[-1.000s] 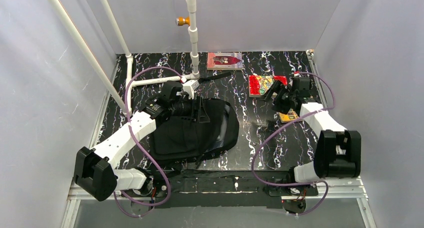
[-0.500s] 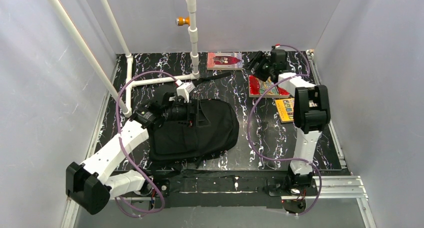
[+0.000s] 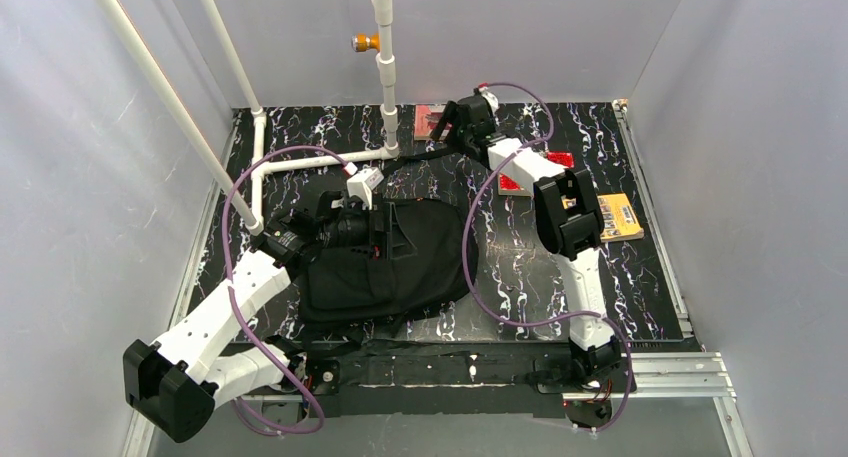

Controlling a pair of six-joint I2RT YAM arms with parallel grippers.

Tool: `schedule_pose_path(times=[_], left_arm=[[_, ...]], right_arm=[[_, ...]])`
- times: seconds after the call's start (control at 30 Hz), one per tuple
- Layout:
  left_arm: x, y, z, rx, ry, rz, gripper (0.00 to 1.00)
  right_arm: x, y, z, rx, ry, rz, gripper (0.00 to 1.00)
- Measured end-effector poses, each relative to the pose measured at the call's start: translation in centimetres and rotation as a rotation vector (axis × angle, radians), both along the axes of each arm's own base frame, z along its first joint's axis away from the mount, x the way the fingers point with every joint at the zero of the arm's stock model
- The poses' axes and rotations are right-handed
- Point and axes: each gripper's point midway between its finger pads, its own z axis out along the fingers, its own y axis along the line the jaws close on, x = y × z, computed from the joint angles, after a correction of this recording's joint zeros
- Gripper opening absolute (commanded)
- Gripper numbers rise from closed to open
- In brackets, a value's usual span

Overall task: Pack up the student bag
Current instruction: Pick up the book from the center of the board.

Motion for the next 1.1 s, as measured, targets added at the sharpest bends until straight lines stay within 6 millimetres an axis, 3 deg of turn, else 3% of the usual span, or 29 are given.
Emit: schedule_pose_path(times=[0.2,0.37,0.67,0.83,1.1], left_arm=[[0.0,0.4,-0.5,0.026,0.006,0.012,0.76],[-0.1,0.7,-0.5,0.033,0.004,0.023,0.76],[-0.1,1.0,-0.3,0.041,-0.006,0.034,0.76],[-0.1,1.1,-0.4,0.049,-0.008,0.038,0.76],[-0.1,1.3,-0.5,0.059,-0.013,0.039,0.77]], right_arm=[[-0.1,-1.6,-4.7,0.171,0.112,-0.226,0.87],[2.2,-2.2,-4.4,0.352,0.073,-0.361,0.85],[6.1,-0.8,-4.3,0.641,0.041,-0.463,0.78],[7.2,-0.8,-4.6,0.758,0.046,-0.506,0.67],[8.2,-1.2,-5.0,0.843,0.045,-0.542,0.63]])
